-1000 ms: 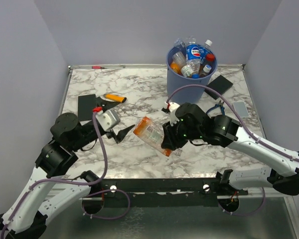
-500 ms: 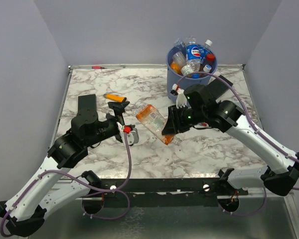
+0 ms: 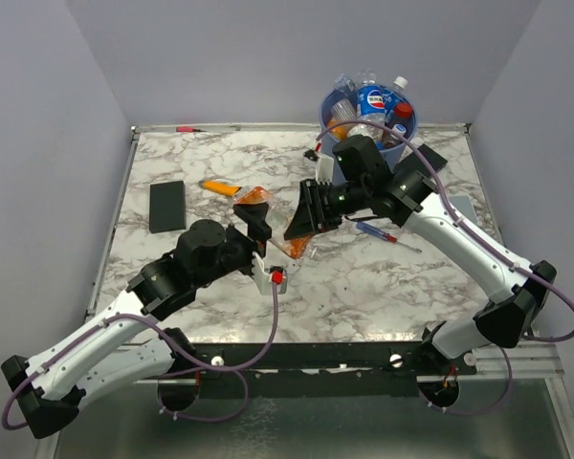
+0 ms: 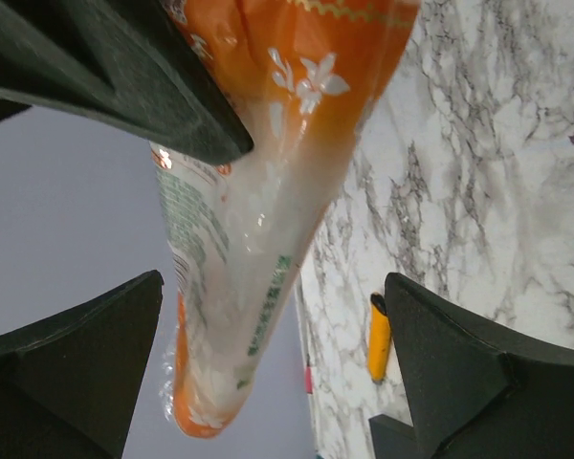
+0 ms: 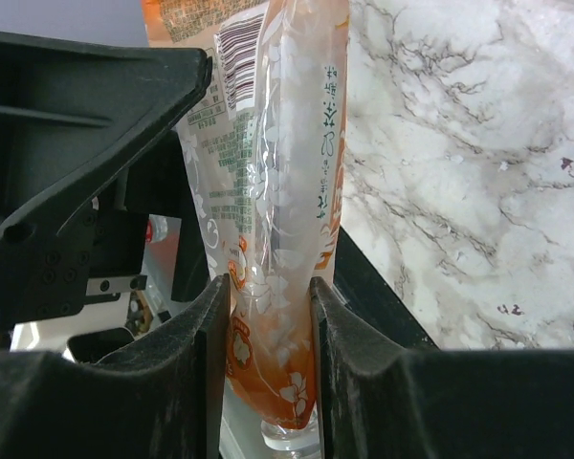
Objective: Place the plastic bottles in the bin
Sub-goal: Pick up the plastic bottle from the corner of the board.
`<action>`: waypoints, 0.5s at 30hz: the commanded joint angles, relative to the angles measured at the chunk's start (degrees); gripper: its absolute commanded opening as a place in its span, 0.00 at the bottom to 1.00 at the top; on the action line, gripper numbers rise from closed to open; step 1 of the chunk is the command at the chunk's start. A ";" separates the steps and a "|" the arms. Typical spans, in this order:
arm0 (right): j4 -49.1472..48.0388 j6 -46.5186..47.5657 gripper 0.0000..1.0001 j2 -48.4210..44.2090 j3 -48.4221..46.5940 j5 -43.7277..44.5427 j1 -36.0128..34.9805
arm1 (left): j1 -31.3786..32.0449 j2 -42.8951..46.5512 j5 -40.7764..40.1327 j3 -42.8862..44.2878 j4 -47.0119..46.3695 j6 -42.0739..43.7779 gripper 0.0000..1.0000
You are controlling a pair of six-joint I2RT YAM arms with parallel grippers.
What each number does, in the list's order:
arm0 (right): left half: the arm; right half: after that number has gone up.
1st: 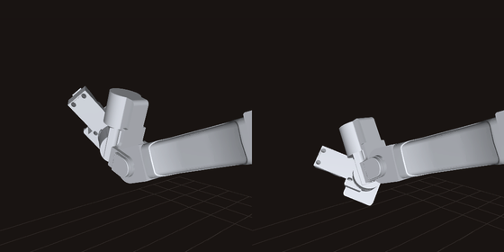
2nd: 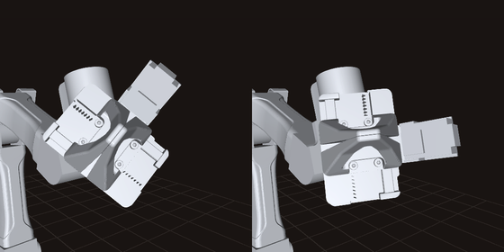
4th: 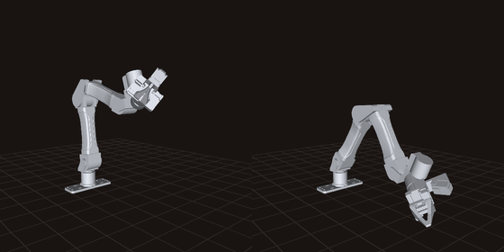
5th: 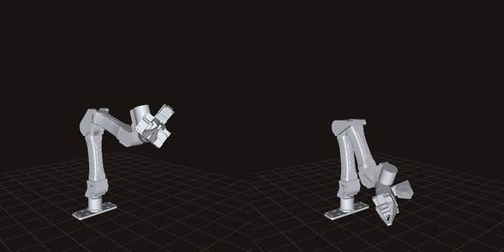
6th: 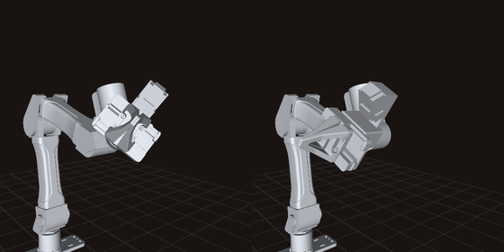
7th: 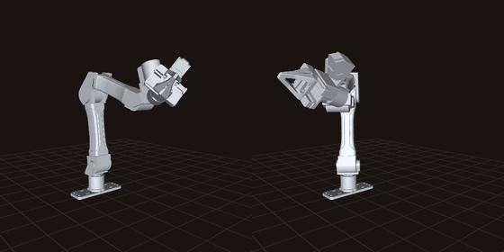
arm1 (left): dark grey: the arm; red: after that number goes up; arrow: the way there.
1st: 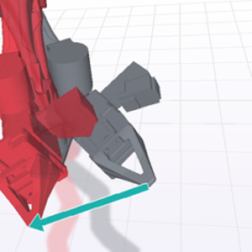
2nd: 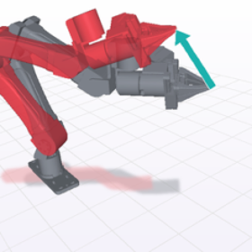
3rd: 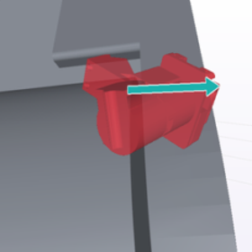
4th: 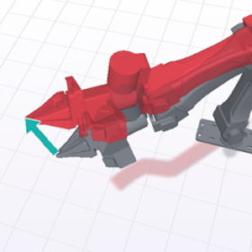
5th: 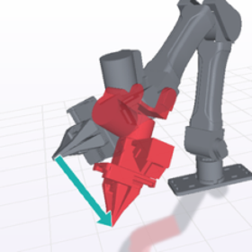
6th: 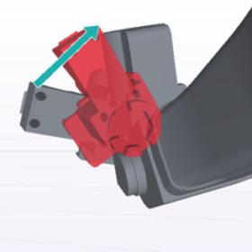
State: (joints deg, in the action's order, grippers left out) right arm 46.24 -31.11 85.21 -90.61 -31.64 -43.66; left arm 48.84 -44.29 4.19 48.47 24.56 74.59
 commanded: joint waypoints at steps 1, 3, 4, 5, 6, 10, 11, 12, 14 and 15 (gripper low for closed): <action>-0.92 -0.43 0.26 0.91 -2.26 -4.50 0.17 | 1.66 -1.62 -3.70 -1.63 -8.25 5.46 0.96; -0.79 -0.10 0.26 0.77 -2.23 -5.10 0.22 | 1.98 -2.42 -4.51 -2.15 -10.01 6.05 0.88; -0.87 -0.03 0.26 0.56 -2.09 -5.13 0.21 | 2.18 -2.83 -5.35 -2.42 -10.64 5.96 0.83; -0.87 -0.03 0.26 0.31 -2.04 -5.04 0.19 | 2.27 -3.16 -5.67 -2.62 -11.37 5.67 0.78; -0.88 0.12 0.26 0.04 -2.18 -4.92 0.20 | 2.42 -3.35 -5.76 -2.90 -12.11 5.34 0.73; -0.41 0.00 0.28 -1.35 -3.87 -4.84 0.82 | 2.47 -3.31 -5.41 -4.11 -15.54 2.36 0.25; -0.18 0.00 0.29 -1.63 -4.44 -4.81 0.94 | 2.49 -3.20 -5.23 -4.35 -16.41 1.74 0.15; 0.22 0.08 0.32 -1.93 -5.25 -4.57 1.04 | 2.61 -3.17 -5.02 -4.36 -16.96 0.98 0.01; 0.60 0.00 0.53 -2.47 -6.97 -4.13 1.17 | 2.62 -3.25 -4.27 -4.20 -18.28 -2.01 0.00; 0.80 0.07 0.64 -2.87 -8.34 -3.57 1.19 | 2.71 -3.32 -4.20 -4.05 -18.72 -3.61 0.00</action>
State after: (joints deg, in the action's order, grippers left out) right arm 46.98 -31.44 85.67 -94.00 -34.37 -42.74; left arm 51.13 -47.86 -0.58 44.64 10.35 76.93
